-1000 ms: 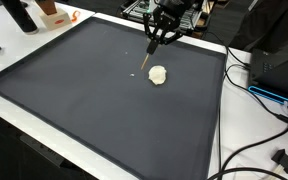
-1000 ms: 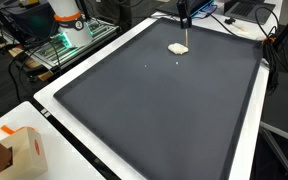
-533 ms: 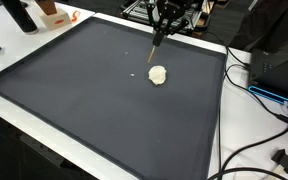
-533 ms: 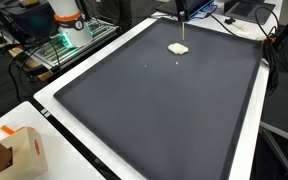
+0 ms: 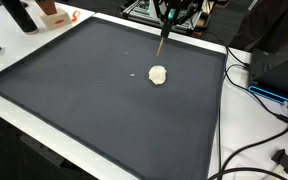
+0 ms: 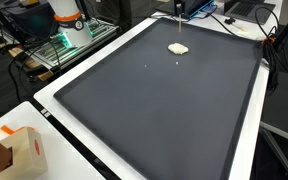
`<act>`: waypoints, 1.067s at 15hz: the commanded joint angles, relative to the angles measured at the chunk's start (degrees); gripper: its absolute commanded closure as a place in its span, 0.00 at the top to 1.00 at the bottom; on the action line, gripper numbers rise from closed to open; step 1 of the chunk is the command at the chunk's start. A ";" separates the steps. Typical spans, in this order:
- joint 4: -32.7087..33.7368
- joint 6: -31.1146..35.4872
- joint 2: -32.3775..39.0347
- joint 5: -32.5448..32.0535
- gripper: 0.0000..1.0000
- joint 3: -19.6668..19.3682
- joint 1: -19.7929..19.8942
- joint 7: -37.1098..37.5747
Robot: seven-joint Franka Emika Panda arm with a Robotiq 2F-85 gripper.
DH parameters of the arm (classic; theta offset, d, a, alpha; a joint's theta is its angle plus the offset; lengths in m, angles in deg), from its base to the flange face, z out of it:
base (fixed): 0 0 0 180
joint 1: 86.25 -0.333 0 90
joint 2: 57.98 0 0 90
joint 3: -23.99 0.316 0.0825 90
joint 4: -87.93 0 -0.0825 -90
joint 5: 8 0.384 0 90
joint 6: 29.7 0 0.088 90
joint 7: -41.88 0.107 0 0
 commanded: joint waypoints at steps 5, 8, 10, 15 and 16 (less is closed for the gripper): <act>-2.99 -3.88 -5.51 10.25 0.03 1.25 -0.52 -8.64; -1.20 -2.80 -3.67 8.51 0.13 1.56 0.18 -7.21; -0.99 -2.79 -3.48 8.50 0.13 1.53 0.20 -7.21; -0.90 -2.79 -3.38 8.49 0.13 1.51 0.24 -7.20; -1.04 -2.41 -2.61 9.67 0.03 1.39 0.11 -8.10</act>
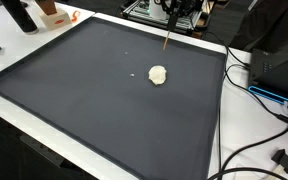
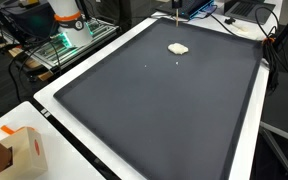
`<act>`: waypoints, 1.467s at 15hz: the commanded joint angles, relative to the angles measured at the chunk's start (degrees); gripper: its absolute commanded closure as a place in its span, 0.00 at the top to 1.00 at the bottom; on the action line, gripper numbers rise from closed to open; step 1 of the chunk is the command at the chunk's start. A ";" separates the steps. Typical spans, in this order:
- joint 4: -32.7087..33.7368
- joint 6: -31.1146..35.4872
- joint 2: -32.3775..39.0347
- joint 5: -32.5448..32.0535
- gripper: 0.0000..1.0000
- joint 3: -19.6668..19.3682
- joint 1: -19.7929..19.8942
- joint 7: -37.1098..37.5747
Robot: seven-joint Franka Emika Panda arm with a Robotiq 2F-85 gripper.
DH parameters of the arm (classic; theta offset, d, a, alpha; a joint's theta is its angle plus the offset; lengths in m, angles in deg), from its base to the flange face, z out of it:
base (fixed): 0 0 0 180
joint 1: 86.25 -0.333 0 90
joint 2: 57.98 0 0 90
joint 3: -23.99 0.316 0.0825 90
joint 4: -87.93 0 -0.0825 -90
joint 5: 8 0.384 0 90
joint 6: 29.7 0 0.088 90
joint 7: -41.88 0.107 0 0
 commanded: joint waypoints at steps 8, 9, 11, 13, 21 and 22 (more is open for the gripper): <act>-0.76 5.99 7.72 9.46 0.03 -0.92 0.44 -8.98; -0.51 6.40 8.64 9.92 0.03 -1.11 0.55 -9.88; -0.13 7.32 10.15 9.62 0.03 -1.64 0.82 -10.54; 0.13 8.58 11.12 9.50 0.03 -2.01 0.93 -11.29; 1.51 11.60 13.83 9.82 0.03 -2.47 1.19 -13.50; 1.59 11.89 14.01 9.47 0.03 -2.62 1.13 -13.35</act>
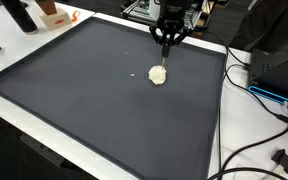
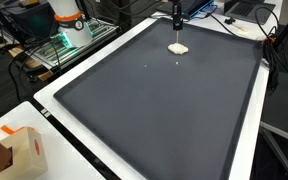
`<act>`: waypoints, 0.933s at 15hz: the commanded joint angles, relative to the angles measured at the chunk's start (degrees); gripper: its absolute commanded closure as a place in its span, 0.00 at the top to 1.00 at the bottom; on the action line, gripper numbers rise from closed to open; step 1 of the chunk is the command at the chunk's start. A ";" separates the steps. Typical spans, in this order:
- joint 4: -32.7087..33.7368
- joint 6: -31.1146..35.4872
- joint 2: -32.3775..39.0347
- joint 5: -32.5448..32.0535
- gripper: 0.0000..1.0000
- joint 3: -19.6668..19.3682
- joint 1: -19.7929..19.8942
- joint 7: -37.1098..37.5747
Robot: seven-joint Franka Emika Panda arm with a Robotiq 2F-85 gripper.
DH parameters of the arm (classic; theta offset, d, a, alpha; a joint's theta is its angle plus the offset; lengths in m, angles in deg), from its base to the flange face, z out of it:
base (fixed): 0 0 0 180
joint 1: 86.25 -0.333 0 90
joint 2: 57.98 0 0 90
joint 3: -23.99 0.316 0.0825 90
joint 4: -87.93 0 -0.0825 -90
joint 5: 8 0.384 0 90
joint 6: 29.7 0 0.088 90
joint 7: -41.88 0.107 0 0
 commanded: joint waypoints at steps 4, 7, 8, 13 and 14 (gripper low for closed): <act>0.86 1.70 1.83 1.06 0.03 -0.70 -0.10 -2.14; 1.17 1.50 2.17 0.12 0.03 -1.16 -0.31 -1.57; 1.24 1.42 2.25 0.06 0.03 -1.23 -0.33 -1.54; 1.49 1.09 2.87 0.31 0.03 -1.38 -0.31 -1.84; 1.53 1.03 2.99 0.47 0.03 -1.32 -0.28 -1.99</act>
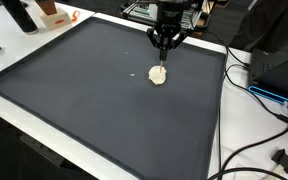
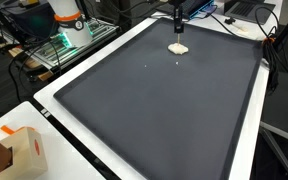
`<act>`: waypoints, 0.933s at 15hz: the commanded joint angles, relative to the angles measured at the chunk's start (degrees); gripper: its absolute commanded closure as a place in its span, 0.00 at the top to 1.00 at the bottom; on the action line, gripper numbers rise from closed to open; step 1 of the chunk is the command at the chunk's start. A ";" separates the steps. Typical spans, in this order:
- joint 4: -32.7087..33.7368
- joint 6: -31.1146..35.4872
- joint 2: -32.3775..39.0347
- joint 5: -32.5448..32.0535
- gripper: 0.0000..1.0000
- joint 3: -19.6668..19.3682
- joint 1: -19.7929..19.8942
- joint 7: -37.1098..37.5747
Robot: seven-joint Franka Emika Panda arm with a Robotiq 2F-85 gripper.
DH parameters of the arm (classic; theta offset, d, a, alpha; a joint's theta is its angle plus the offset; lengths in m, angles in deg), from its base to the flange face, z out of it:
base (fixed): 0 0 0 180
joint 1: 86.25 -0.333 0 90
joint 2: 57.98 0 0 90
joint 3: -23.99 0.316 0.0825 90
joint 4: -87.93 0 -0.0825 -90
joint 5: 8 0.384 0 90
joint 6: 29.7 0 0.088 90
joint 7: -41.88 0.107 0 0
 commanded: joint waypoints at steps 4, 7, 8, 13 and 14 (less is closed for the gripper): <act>0.40 0.30 1.43 0.99 0.03 -0.26 -0.19 -1.76; 0.75 0.33 2.28 0.75 0.03 -0.34 -0.31 -1.80; 0.96 0.40 2.70 0.84 0.03 -0.32 -0.31 -1.94; 2.01 0.22 4.13 0.65 0.03 -0.46 -0.49 -1.90; 2.16 0.03 4.33 0.40 0.03 -0.60 -0.58 -1.71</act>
